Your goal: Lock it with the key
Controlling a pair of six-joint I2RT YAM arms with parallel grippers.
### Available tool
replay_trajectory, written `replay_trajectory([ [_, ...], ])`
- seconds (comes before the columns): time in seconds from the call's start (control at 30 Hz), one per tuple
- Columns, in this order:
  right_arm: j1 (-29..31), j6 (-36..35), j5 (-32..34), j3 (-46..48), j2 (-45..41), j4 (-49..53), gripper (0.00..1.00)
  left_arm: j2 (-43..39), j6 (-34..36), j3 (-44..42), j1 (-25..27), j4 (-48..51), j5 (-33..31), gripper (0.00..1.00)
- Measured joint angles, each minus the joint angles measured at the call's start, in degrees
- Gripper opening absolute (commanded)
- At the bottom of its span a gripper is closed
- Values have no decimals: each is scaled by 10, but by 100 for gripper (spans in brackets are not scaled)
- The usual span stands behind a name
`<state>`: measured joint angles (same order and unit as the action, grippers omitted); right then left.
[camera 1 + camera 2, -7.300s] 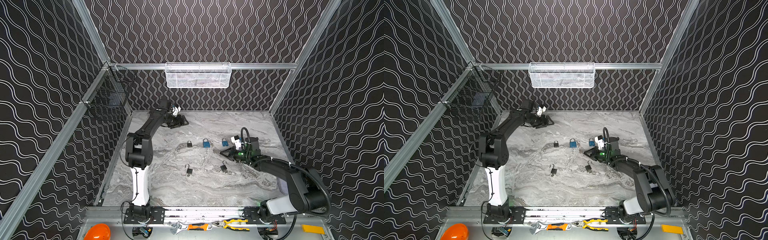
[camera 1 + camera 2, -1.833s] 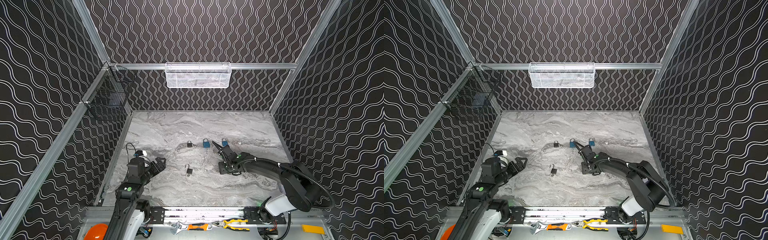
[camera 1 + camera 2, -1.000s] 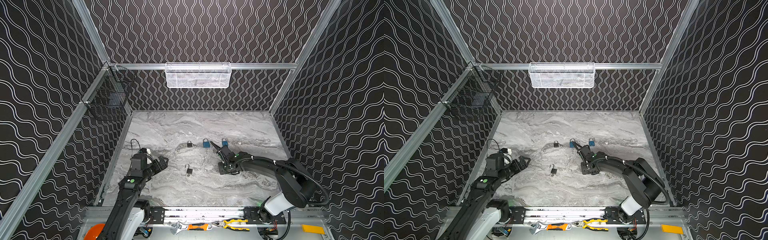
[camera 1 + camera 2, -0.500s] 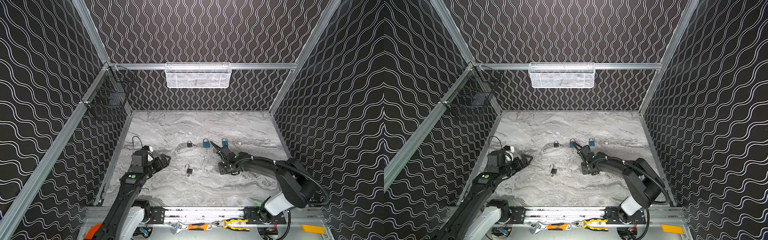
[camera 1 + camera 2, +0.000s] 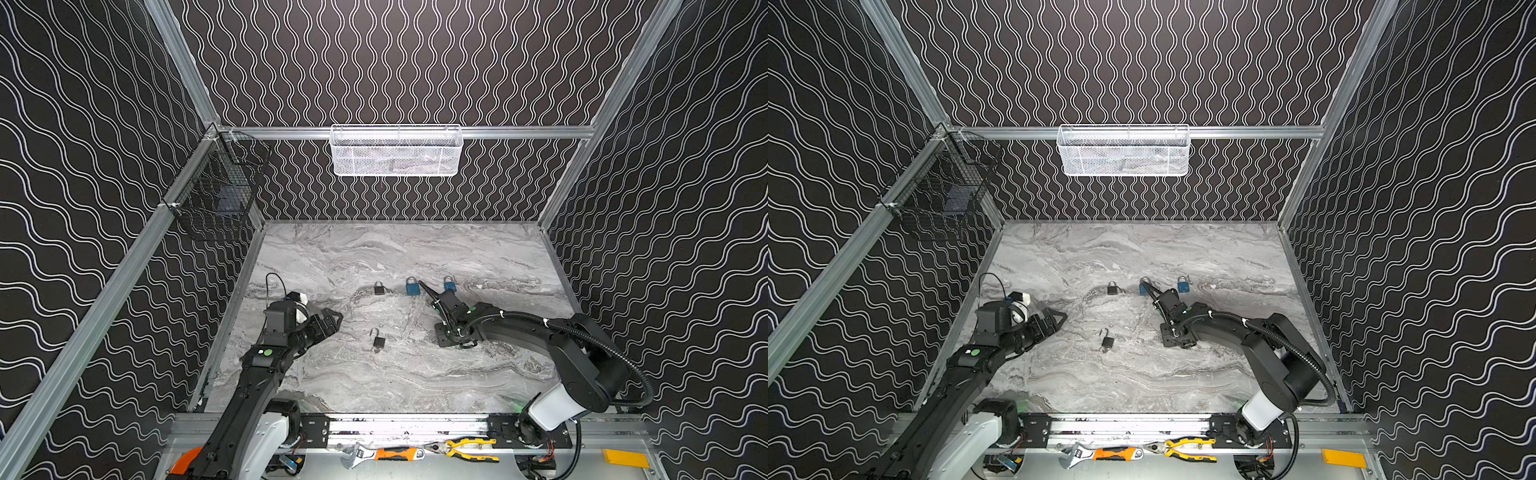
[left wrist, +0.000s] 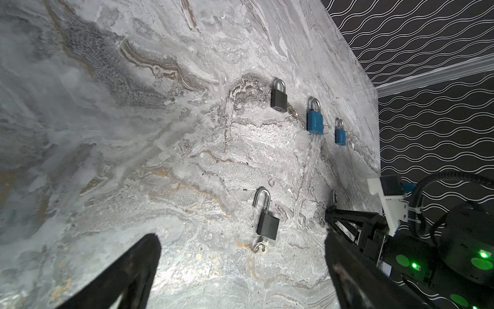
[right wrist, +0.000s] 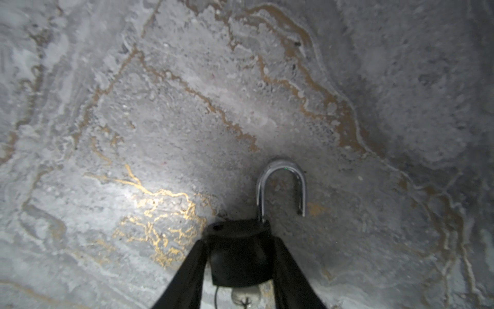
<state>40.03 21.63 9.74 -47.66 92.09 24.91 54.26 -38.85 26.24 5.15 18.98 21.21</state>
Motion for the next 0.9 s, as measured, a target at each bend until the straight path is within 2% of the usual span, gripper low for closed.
replay_trajectory([
  [0.4, 0, -2, -15, 5, -10, -7, 17, 30, 6, 21, 0, -4, 27, 99],
  [0.67, 0, -37, -32, -12, -52, -18, 17, 18, 16, 41, 0, 2, 36, 99],
  [0.9, 1, -62, -58, -65, -64, -36, 16, 59, 14, 44, 0, 0, 43, 99],
])
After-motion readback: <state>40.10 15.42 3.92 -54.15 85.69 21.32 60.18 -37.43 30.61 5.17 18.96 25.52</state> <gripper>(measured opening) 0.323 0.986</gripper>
